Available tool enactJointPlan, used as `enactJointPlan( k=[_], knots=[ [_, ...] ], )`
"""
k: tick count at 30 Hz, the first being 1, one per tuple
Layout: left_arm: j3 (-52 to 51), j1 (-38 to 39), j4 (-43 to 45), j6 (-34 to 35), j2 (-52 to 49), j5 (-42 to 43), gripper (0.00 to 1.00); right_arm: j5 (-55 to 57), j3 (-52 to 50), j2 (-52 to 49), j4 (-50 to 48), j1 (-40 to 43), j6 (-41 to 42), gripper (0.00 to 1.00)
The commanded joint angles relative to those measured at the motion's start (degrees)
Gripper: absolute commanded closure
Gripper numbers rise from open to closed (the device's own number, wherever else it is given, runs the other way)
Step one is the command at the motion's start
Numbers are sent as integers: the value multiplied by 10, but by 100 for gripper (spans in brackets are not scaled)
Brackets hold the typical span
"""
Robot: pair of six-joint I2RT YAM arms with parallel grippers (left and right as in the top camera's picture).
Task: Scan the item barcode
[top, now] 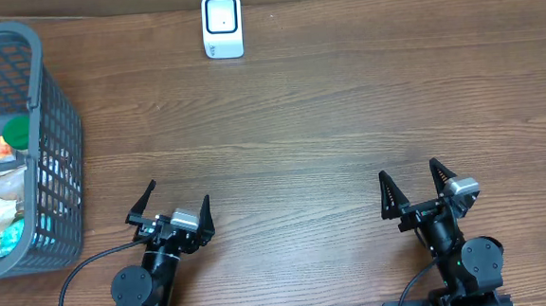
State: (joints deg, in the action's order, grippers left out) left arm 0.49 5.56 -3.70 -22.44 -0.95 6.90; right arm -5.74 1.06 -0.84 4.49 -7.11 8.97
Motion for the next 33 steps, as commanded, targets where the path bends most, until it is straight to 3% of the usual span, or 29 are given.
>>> enactJointPlan(
  k=[1,11,24,33],
  knots=[
    [-2,-3,-1,12,7,2,1,1,-6,7,-3,4,-1,0],
    [-2,-3,1,14,7,6,1,1,-6,7,-3,4,-1,0],
    [33,-3,-12,124,3,-14,0,1,-6,7,-3,4,-1,0],
    [130,-3,-40,132,-107,-28,0,1,-6,7,-3,4,-1,0]
  ],
)
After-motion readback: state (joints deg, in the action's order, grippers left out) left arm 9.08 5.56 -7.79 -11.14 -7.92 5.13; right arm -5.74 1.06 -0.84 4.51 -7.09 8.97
